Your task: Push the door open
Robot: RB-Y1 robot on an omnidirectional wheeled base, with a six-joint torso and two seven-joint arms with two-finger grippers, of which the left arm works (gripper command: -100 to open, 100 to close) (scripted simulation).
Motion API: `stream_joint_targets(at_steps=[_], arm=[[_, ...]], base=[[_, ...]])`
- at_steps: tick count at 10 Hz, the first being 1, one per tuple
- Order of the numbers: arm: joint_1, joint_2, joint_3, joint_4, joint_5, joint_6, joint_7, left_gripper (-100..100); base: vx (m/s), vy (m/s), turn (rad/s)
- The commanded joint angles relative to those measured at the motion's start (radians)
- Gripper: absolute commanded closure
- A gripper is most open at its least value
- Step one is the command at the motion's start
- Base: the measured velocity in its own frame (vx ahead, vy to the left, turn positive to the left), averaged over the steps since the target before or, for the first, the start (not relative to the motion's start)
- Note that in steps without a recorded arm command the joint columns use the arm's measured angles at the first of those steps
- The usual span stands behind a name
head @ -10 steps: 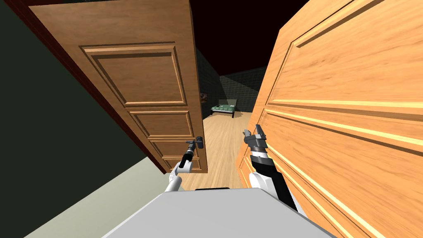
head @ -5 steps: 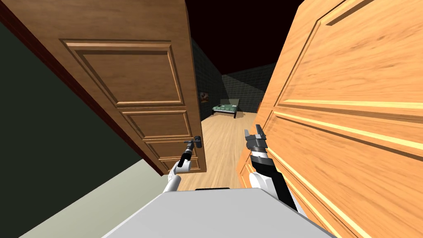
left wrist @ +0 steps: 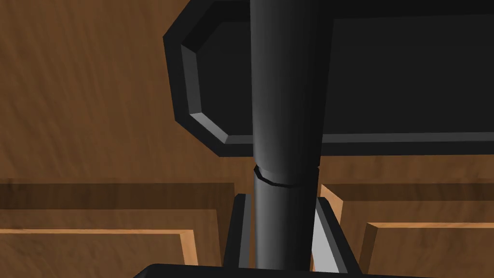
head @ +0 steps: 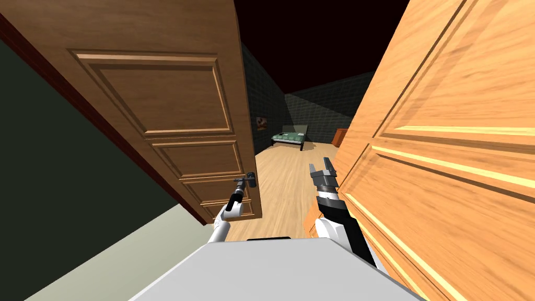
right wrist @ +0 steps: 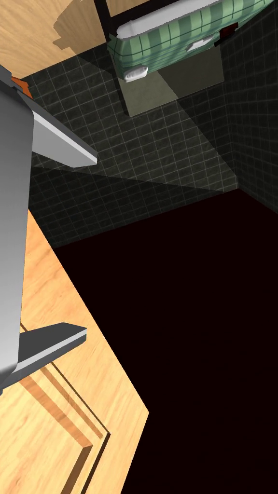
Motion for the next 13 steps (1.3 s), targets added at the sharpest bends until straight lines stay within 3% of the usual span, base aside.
stream_joint_targets(at_steps=[1, 4, 5, 8, 9, 10, 13], arm=[[0.003, 0.005, 0.015, -0.020, 0.012, 0.002, -0.023, 100], [-0.001, -0.029, 0.025, -0.018, 0.030, 0.001, -0.066, 100], [-0.002, -0.050, 0.029, -0.017, 0.038, 0.000, -0.084, 100], [-0.005, -0.090, 0.034, -0.016, 0.048, -0.001, -0.109, 100], [0.002, -0.078, 0.034, -0.019, 0.047, 0.002, -0.102, 100], [-0.022, -0.057, 0.024, 0.012, 0.065, -0.009, -0.112, 100], [-0.058, -0.036, 0.004, 0.061, 0.091, -0.025, -0.127, 100]], base=[[0.195, -0.037, 0.137], [0.197, -0.055, 0.158], [0.173, -0.080, 0.142], [0.138, -0.116, 0.142], [0.057, -0.047, 0.050], [0.092, 0.064, 0.179], [0.129, 0.070, 0.152]])
